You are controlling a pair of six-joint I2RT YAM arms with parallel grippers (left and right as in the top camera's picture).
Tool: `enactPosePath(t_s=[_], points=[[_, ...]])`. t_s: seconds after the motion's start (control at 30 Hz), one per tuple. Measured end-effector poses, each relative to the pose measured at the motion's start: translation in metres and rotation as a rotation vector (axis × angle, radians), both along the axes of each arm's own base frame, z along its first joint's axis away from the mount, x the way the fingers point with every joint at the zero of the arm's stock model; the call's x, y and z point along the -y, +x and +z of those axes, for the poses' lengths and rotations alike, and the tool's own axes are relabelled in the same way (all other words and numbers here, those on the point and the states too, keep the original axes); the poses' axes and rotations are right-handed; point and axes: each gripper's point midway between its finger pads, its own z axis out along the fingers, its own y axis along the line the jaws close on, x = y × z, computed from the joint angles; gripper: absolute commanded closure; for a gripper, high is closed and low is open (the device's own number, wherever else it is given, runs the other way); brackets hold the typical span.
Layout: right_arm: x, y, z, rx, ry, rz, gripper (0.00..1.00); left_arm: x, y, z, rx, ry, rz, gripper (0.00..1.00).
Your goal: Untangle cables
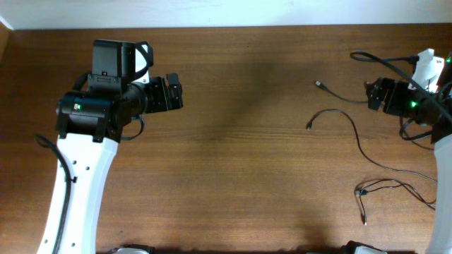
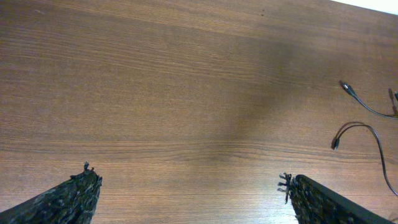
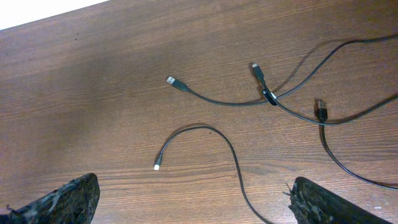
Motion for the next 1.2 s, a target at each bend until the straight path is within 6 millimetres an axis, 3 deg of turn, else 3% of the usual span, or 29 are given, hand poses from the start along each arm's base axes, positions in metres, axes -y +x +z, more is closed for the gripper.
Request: enactPosePath(t_s=[0.13, 0.4, 0.7, 0.83, 1.2], points=[[0.0, 0.0, 0.0, 0.0, 0.0, 0.001, 0.01, 0.0, -0.002, 0.004, 0.011, -0.001, 0.0, 0.01], [0.0, 0.0, 0.0, -0.001, -0.001, 0.0, 0.01, -0.015, -0.025, 0.037, 0.125, 0.037, 0.043, 0.01], [0.0, -0.001, -0.001, -0.004, -0.002, -0.003, 0.01, -0.025, -0.049, 0.002, 0.29, 0.043, 0.078, 0.01], [0.0, -0.001, -0.001, -0.006, -0.002, -0.002, 0.01, -0.028, -0.066, 0.002, 0.456, 0.016, 0.085, 0.01], [0.0, -0.001, -0.001, -0.005, -0.002, -0.002, 0.01, -0.03, -0.084, 0.016, 0.894, -0.06, 0.102, 0.01]])
